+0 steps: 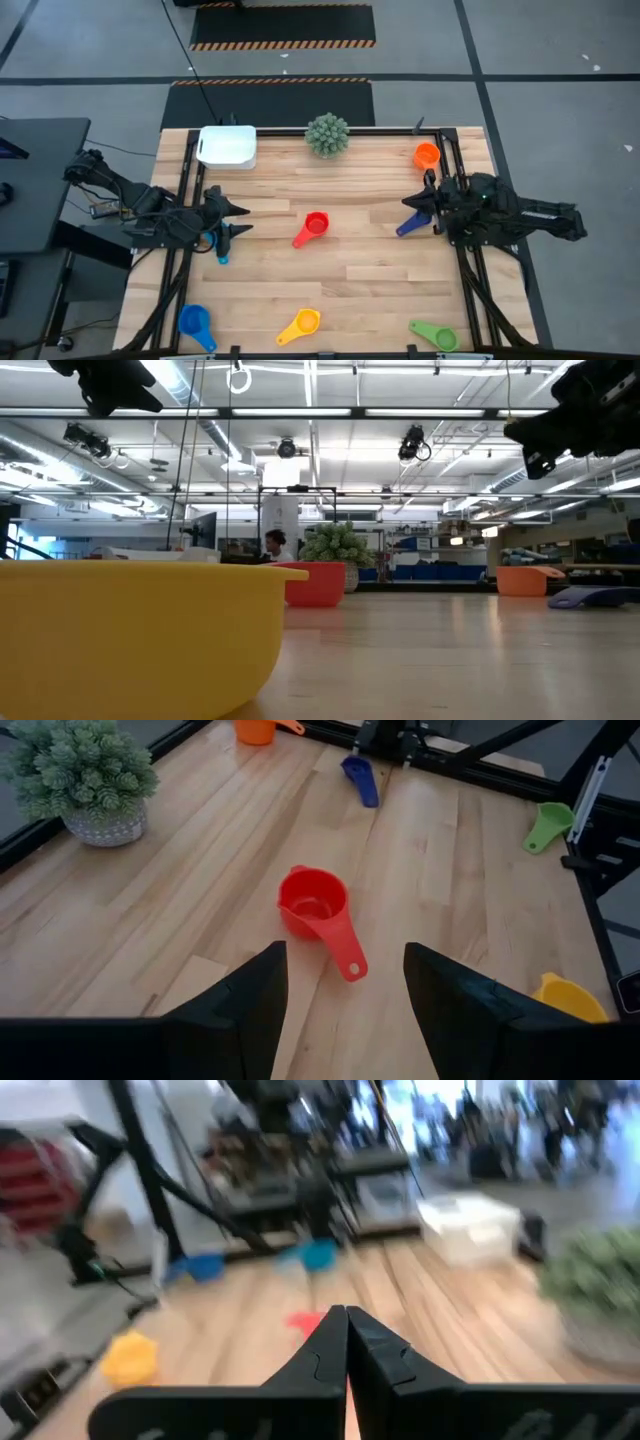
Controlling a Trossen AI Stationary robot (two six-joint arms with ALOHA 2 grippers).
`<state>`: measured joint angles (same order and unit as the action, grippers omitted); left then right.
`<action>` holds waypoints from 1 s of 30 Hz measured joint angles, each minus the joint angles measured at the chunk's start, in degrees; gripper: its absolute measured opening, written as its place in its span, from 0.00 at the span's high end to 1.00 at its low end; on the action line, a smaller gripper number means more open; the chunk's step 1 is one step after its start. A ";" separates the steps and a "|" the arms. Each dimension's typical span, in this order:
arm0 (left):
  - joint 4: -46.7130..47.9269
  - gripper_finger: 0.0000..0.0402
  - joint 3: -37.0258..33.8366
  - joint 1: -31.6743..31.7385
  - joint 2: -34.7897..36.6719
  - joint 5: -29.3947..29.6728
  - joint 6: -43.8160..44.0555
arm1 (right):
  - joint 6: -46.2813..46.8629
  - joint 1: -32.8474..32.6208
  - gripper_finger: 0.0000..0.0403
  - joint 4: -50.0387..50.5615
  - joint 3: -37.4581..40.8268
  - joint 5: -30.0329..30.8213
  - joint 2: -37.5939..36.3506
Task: Nest measuring cups in basket
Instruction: Move the orange measuring cup between the red measuring cup and the violet measuring cup
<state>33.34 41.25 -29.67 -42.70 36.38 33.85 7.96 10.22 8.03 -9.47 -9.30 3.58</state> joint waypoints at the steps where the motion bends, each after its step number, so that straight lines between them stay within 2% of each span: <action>1: 0.01 0.49 0.00 0.00 0.00 0.00 -0.02 | 0.16 0.00 0.98 2.64 -1.56 0.89 0.63; 11: 1.27 0.49 0.00 0.00 0.00 0.63 0.00 | 10.83 0.00 0.99 19.34 -18.00 11.39 12.58; 23: 1.31 0.49 0.00 0.00 0.00 1.11 -0.04 | 18.78 0.87 0.99 49.10 -40.32 18.64 37.55; 30: 1.27 0.49 0.00 0.00 0.00 1.09 -0.01 | 17.46 4.92 0.91 50.89 -44.95 20.26 47.92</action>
<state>34.61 41.25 -29.67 -42.70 37.47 33.84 25.42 15.14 58.92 -54.41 10.96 51.50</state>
